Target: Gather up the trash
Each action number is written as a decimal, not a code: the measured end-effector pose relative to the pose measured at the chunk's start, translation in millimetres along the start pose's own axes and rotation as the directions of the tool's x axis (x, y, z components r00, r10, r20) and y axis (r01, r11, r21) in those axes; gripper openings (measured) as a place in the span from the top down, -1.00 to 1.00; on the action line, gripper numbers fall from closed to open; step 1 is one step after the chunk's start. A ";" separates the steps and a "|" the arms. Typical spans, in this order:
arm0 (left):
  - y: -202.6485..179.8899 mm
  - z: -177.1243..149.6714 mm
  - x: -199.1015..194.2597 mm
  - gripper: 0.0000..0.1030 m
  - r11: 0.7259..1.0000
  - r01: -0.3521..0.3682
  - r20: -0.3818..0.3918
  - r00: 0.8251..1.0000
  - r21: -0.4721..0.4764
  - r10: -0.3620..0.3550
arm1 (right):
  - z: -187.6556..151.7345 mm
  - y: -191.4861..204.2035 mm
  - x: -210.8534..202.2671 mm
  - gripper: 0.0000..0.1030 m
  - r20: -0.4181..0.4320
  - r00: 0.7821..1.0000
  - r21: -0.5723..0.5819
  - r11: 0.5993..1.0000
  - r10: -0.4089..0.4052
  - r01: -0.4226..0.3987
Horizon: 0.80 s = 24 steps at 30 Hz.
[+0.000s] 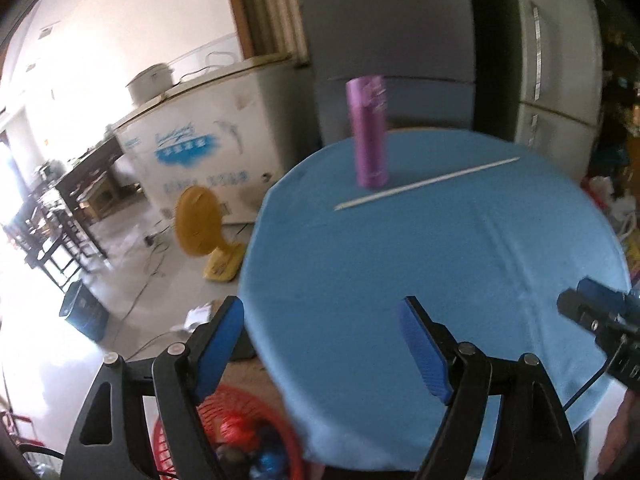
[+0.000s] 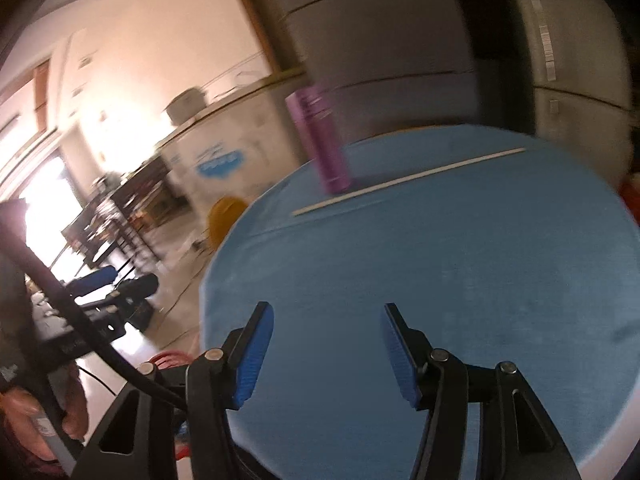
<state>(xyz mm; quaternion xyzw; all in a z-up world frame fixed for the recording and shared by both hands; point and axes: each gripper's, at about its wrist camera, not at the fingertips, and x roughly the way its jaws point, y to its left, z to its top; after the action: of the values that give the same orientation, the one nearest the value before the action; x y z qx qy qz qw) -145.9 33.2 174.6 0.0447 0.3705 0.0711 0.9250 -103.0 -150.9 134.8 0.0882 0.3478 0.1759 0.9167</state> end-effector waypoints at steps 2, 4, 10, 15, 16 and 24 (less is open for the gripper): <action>-14.9 10.4 -7.4 -0.56 1.000 0.014 0.023 1.000 0.015 -0.014 | 3.3 -13.8 -14.6 -0.15 0.032 0.999 0.013 0.999 -0.038 0.038; -27.8 18.3 -14.0 -0.56 0.999 0.020 0.049 0.999 0.033 -0.021 | 4.3 -25.2 -29.2 -0.15 0.058 0.996 0.027 0.998 -0.065 0.064; -71.1 39.9 -35.0 -0.56 0.995 0.008 0.117 0.993 0.097 -0.020 | 10.5 -44.5 -73.7 -0.15 0.139 0.979 0.047 0.989 -0.148 0.142; -93.5 52.5 -51.6 -0.56 0.991 0.067 0.132 0.988 0.120 -0.083 | 14.7 -51.3 -101.2 -0.20 0.188 0.964 0.052 0.982 -0.190 0.183; -95.7 54.3 -54.5 -0.56 0.990 0.071 0.137 0.987 0.120 -0.087 | 16.0 -52.1 -104.3 -0.20 0.193 0.962 0.056 0.981 -0.193 0.186; -114.8 66.4 -73.8 -0.56 0.986 0.087 0.175 0.978 0.140 -0.111 | 17.0 -62.2 -127.5 -0.20 0.231 0.947 0.085 0.974 -0.223 0.209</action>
<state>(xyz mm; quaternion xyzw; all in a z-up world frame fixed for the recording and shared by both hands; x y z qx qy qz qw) -141.5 -94.1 257.1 0.0934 0.2900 -0.0042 0.9524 -164.2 -257.9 207.1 0.0972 0.2476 0.0522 0.9626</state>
